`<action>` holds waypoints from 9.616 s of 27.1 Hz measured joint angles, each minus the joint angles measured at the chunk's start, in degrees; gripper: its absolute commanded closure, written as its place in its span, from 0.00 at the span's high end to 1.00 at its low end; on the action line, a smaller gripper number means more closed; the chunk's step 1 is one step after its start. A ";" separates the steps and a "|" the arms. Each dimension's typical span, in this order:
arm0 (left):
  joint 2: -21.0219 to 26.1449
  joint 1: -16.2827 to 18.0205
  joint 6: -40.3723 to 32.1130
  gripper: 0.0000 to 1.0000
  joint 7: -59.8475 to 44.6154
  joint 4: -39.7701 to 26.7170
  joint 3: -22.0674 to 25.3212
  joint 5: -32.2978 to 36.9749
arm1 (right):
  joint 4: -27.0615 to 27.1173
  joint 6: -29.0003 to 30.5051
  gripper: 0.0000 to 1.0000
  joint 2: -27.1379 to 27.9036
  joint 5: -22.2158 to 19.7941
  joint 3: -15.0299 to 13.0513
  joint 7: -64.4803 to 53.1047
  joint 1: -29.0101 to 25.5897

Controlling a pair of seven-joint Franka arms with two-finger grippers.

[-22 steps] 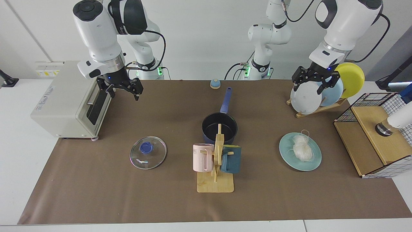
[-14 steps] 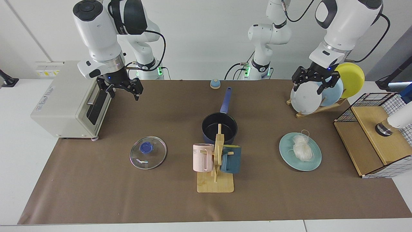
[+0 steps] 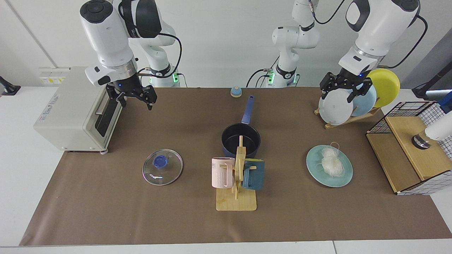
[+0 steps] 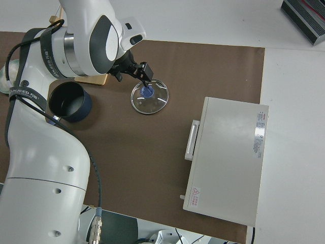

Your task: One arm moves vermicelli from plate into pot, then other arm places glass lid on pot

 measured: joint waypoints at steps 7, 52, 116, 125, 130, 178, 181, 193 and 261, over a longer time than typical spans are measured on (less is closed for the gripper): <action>0.00 0.60 0.15 1.00 -1.76 0.00 0.03 0.00 | 0.00 0.00 1.00 0.00 0.00 0.00 0.00 0.00; 16.92 7.09 12.99 0.99 -3.79 8.11 0.08 0.00 | -0.43 2.60 1.00 0.54 2.77 0.07 0.00 -3.79; 26.67 7.22 38.39 0.00 -2.01 -7.64 -1.99 -0.60 | -4.28 33.05 1.00 24.30 -2.15 0.54 -2.90 1.32; 26.44 7.20 25.62 0.00 -10.13 -0.24 -2.31 -0.62 | -2.56 33.17 0.86 26.43 -2.14 0.53 -2.90 1.61; 23.80 7.13 18.25 0.00 -12.07 4.99 -2.86 -0.63 | -2.30 33.17 0.66 26.84 -2.14 0.54 -2.90 1.61; 17.40 -1.89 27.84 0.00 -54.22 -6.32 -27.73 0.19 | -1.37 25.32 0.00 26.75 -2.12 0.64 -3.10 1.87; 19.16 -2.62 28.85 0.00 -55.70 -6.33 -27.73 1.57 | -1.16 25.27 0.00 26.68 -2.12 0.64 -3.11 1.81; 22.91 -3.09 31.74 0.09 -56.09 -6.38 -27.17 3.38 | -0.22 21.13 0.00 21.62 -2.12 0.75 -3.11 1.81; -2.33 21.94 -6.30 1.00 -13.99 2.15 -20.33 -0.28 | 17.19 15.12 0.00 29.36 -3.41 -0.55 44.20 32.93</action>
